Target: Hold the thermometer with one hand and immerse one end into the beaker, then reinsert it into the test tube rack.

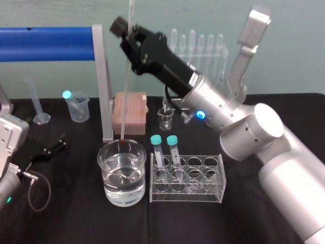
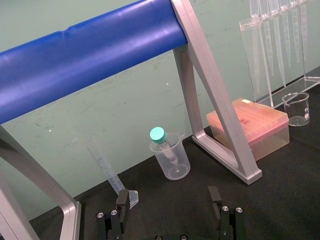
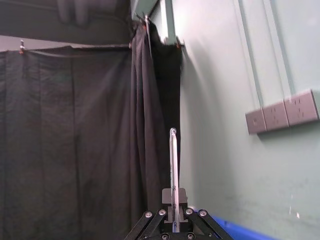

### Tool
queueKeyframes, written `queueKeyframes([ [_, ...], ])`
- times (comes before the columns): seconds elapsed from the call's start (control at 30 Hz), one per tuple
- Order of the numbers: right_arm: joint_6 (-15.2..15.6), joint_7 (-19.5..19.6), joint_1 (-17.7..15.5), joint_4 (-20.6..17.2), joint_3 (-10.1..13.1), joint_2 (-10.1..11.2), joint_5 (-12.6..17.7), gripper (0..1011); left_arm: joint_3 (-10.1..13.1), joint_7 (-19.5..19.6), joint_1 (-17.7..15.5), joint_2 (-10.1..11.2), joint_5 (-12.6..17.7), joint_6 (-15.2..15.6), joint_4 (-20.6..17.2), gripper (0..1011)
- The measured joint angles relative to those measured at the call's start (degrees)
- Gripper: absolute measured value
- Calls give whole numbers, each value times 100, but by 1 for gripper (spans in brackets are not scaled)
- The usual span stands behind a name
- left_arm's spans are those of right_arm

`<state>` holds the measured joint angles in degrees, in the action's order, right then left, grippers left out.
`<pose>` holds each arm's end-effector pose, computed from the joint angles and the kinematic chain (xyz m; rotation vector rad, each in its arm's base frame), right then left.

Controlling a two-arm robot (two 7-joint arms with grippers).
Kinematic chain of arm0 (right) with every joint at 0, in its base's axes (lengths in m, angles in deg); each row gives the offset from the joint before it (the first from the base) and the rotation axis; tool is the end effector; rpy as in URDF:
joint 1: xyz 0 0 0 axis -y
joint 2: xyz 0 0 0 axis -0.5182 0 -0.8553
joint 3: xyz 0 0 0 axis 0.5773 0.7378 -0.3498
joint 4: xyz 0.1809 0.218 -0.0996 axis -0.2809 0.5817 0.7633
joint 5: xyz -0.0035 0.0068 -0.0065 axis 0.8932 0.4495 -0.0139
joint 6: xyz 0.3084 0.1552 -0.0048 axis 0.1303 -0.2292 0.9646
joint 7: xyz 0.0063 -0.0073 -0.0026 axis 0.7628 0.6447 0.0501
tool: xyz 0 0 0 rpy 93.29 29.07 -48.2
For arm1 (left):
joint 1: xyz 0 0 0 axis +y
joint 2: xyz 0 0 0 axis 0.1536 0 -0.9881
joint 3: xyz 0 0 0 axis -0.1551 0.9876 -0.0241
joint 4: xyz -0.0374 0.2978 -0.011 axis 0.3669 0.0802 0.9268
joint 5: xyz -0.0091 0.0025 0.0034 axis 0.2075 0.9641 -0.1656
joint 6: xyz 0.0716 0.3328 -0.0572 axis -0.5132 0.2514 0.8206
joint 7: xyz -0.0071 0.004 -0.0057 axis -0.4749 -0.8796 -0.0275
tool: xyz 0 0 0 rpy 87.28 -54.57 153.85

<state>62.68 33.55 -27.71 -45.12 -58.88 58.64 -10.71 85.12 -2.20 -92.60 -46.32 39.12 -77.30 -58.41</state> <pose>0.4812 0.0884 -0.1944 0.5443 -0.1028 -0.4035 0.3940 0.0789 -0.3175 0.3046 -0.2851 1.2480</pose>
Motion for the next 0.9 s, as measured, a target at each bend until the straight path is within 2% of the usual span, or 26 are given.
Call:
queueKeyframes([
  [0.47, 140, -179, 87, 681, -301, -65, -82, 55, 0, 0, 0, 0, 0, 0, 0, 1008],
  [0.9, 176, -297, 139, 1045, -488, -112, -308, 55, 0, 0, 0, 0, 0, 0, 0, 1008],
])
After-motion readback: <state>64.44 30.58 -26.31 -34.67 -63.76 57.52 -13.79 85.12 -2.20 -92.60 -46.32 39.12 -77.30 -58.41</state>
